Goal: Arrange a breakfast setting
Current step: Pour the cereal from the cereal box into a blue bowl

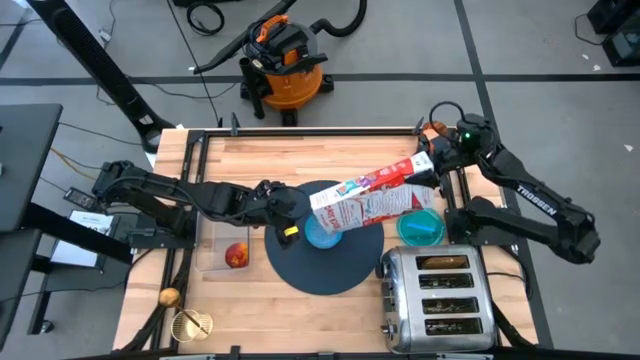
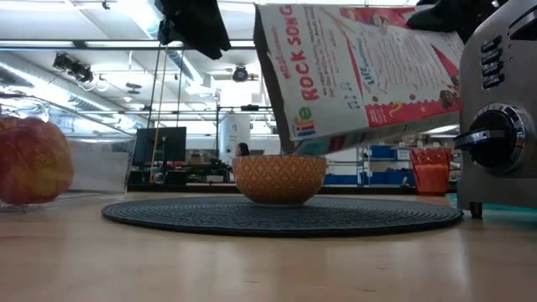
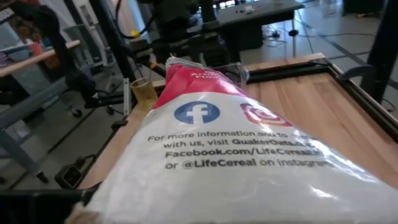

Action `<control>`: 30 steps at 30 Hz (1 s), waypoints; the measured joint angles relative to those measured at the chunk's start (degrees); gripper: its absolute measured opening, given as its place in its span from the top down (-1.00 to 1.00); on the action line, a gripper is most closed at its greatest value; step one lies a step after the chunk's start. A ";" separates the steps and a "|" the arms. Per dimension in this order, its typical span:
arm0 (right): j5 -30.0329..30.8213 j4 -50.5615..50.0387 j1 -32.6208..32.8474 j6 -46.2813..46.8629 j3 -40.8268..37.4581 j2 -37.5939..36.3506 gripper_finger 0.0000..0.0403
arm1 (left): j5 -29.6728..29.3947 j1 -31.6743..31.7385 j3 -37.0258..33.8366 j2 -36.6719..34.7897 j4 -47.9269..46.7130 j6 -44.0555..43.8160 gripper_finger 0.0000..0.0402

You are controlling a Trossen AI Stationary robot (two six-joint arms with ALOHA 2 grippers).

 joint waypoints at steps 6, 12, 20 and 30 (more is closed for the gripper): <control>1.33 -0.52 1.66 -0.05 0.30 0.11 -0.14 | -0.08 -0.02 0.00 0.00 -0.60 -0.11 0.22; 1.95 -1.93 1.70 -1.61 0.30 0.06 -0.14 | -0.08 -0.02 0.00 0.00 -0.59 -0.22 0.22; 0.12 -3.37 -0.51 -3.07 -0.83 -0.58 -0.02 | -0.10 -0.02 0.00 0.00 -0.52 -0.24 0.22; -2.06 -1.15 -3.05 -1.84 -1.76 -3.76 -0.01 | -0.10 0.89 0.00 -0.19 0.19 -0.32 0.22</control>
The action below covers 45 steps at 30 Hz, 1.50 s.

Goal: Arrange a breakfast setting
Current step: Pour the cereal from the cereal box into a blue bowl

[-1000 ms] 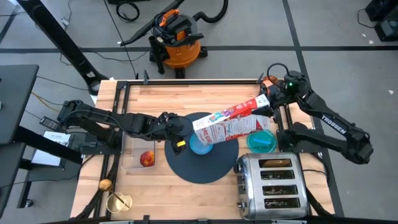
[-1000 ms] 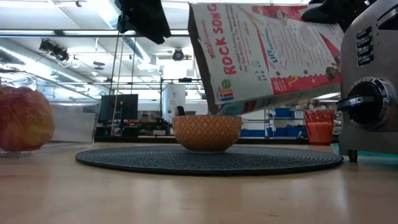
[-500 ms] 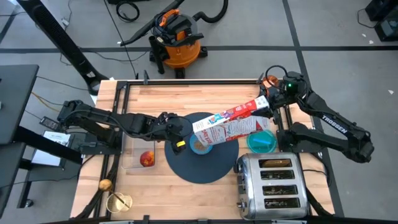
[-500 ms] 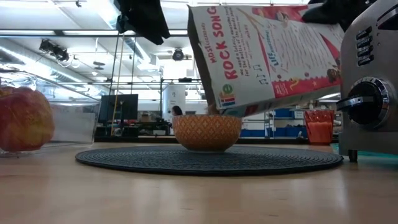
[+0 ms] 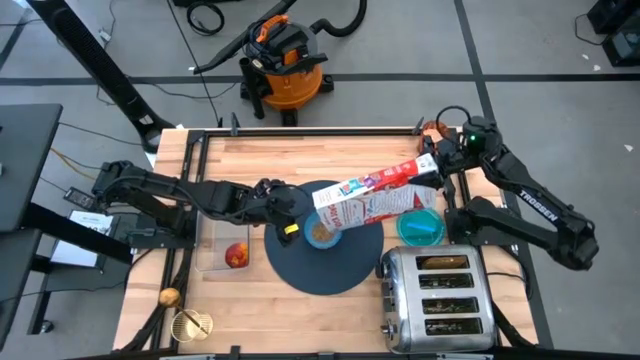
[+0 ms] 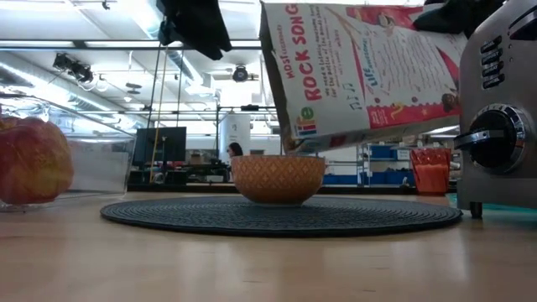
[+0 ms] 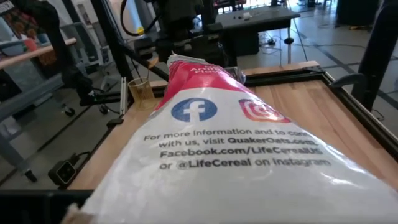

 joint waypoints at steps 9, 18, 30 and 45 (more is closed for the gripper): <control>-2.41 1.08 -2.12 0.14 -1.26 -0.21 -0.01 | 0.01 0.70 0.00 -0.03 0.44 0.03 0.22; -4.06 14.48 -2.49 10.49 -8.15 -3.64 -0.01 | 0.21 0.70 0.00 -0.03 0.68 -0.71 0.22; -3.04 12.82 -3.58 13.43 -10.08 -7.48 -0.01 | 0.20 0.70 0.00 -0.05 2.50 0.41 0.22; -0.77 11.76 0.59 12.17 -9.07 -8.16 -0.01 | 0.20 0.70 0.00 -0.05 3.24 0.11 0.22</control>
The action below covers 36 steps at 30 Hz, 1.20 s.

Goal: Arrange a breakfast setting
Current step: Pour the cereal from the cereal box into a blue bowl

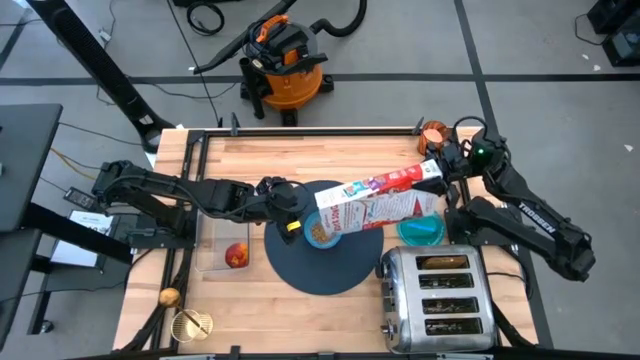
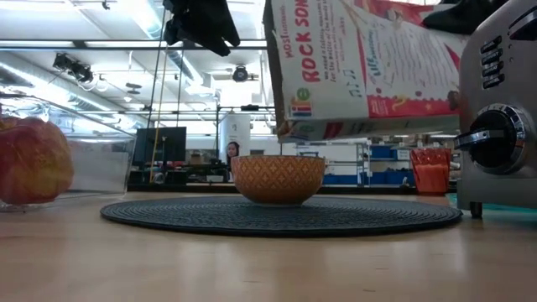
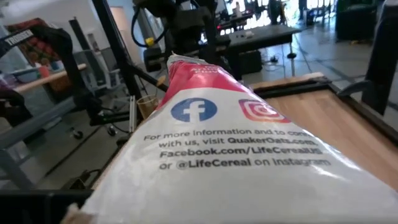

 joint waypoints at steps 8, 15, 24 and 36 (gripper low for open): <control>3.85 -2.97 4.17 -3.64 2.74 1.71 -0.01 | 0.02 -0.02 0.00 0.00 0.11 -0.47 0.22; 8.20 -11.93 7.04 -10.50 7.15 5.97 -0.01 | 0.02 -0.13 0.00 0.00 0.09 -0.62 0.22; 11.24 -12.87 10.12 -12.71 10.75 8.13 -0.01 | 0.02 -0.17 0.00 0.00 0.02 -0.58 0.22; 14.59 -14.39 14.25 -16.32 12.87 10.72 -0.01 | 0.00 -0.17 0.00 -0.01 -0.11 0.75 0.22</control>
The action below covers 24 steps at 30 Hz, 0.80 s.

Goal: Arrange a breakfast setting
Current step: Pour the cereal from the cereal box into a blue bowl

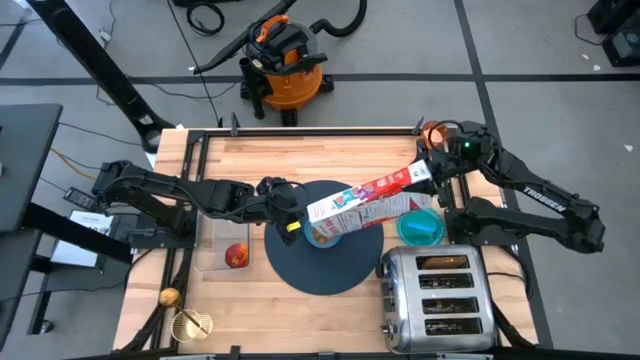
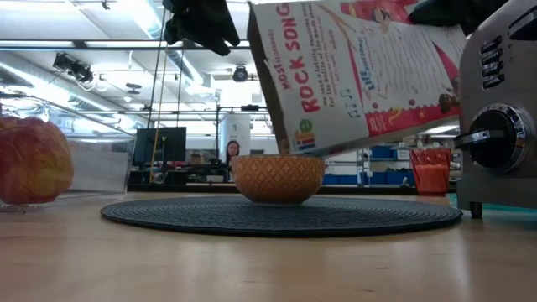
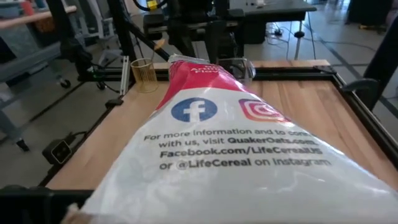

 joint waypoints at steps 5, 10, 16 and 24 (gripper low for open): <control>2.52 1.62 2.85 -1.11 0.00 2.32 -0.01 | 0.00 0.00 0.00 -0.01 0.13 3.06 0.22; 3.33 2.25 3.94 -1.28 0.89 3.53 -0.01 | -0.01 0.00 0.00 0.00 0.14 4.65 0.22; 4.25 -1.89 3.86 -3.30 5.37 3.97 -0.01 | 0.00 0.00 0.00 0.01 0.13 4.64 0.22; 4.03 -3.20 3.77 -3.02 3.16 1.70 -0.01 | 0.02 0.00 0.00 0.01 0.15 3.58 0.22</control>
